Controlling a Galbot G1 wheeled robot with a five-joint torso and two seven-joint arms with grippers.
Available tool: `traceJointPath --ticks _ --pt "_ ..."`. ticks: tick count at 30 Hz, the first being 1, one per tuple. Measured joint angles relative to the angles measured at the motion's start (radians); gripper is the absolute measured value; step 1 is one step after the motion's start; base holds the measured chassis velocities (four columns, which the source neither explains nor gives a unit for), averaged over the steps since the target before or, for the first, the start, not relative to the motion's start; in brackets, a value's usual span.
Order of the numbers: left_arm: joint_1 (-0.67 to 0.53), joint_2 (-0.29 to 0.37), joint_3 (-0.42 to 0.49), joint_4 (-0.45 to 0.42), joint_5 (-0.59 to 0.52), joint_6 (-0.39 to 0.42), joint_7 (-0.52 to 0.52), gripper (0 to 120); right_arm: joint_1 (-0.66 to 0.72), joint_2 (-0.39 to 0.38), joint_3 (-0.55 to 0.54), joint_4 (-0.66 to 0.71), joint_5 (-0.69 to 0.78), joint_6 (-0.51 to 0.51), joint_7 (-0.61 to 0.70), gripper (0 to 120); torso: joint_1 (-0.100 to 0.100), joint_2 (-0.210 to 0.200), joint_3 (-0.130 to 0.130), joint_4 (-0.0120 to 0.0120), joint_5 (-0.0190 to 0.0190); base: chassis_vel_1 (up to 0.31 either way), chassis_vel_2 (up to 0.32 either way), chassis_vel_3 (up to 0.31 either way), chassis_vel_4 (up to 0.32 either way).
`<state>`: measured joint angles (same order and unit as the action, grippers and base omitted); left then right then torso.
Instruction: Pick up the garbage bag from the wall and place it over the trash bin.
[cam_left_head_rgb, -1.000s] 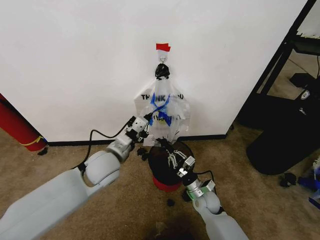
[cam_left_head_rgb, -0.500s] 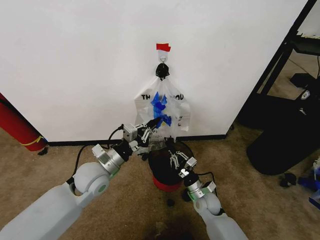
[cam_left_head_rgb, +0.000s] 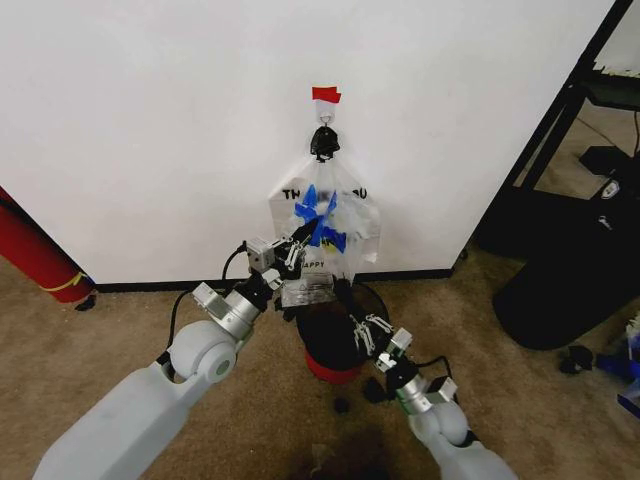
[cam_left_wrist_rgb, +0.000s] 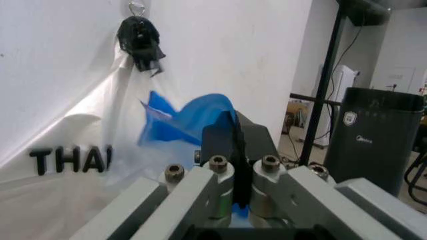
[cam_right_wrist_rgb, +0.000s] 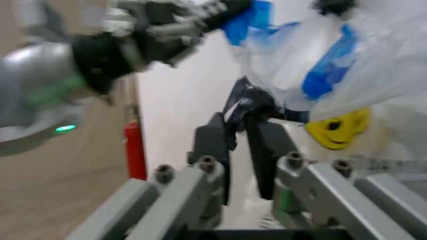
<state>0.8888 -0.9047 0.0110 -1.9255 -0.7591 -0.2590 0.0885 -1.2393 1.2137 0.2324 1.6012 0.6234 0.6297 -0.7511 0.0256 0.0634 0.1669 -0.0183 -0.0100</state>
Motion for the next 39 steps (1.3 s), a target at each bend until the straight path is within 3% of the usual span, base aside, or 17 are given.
traceJointPath --ticks 7,16,18,20,23,32,39 --pt "0.012 -0.008 -0.006 0.004 0.011 -0.001 -0.002 0 -0.016 -0.057 0.023 0.067 0.030 -0.015 -0.106 38 0.000 0.000 0.000 0.0000 0.0000 0.000 0.000 0.000 0.000" --pt "0.021 -0.017 -0.006 0.011 0.030 -0.001 -0.003 0 0.033 -0.069 0.034 0.133 0.081 -0.052 -0.085 68 0.000 0.000 0.000 0.0002 -0.0001 0.000 0.000 0.000 0.000" --pt "0.022 -0.018 -0.006 0.014 0.032 -0.002 -0.003 0 0.049 -0.076 0.021 0.140 0.062 -0.057 -0.003 77 0.000 0.000 0.000 0.0001 -0.0001 0.000 0.000 0.000 0.000" --pt "0.020 -0.020 -0.001 0.022 0.034 -0.003 -0.003 0 0.090 -0.087 0.000 0.139 -0.018 -0.078 0.183 86 0.000 0.000 0.000 0.0003 -0.0001 0.000 0.000 0.000 0.000" --pt "0.011 -0.028 0.011 0.030 0.038 -0.003 -0.002 0 0.160 -0.114 -0.009 0.107 -0.091 -0.096 0.231 98 0.000 0.000 0.000 0.0002 -0.0001 0.000 0.000 0.000 0.000" --pt "0.008 -0.039 0.019 0.040 0.047 -0.003 -0.001 0 0.319 -0.186 -0.058 0.029 -0.191 -0.158 0.268 100 0.000 0.000 0.000 0.0001 0.0000 0.000 0.000 0.000 0.000" --pt "0.011 -0.048 0.019 0.054 0.057 -0.006 0.001 0 0.447 -0.184 -0.095 -0.055 -0.336 -0.158 0.243 100 0.000 0.000 0.000 0.0001 -0.0001 0.000 0.000 0.000 0.000"
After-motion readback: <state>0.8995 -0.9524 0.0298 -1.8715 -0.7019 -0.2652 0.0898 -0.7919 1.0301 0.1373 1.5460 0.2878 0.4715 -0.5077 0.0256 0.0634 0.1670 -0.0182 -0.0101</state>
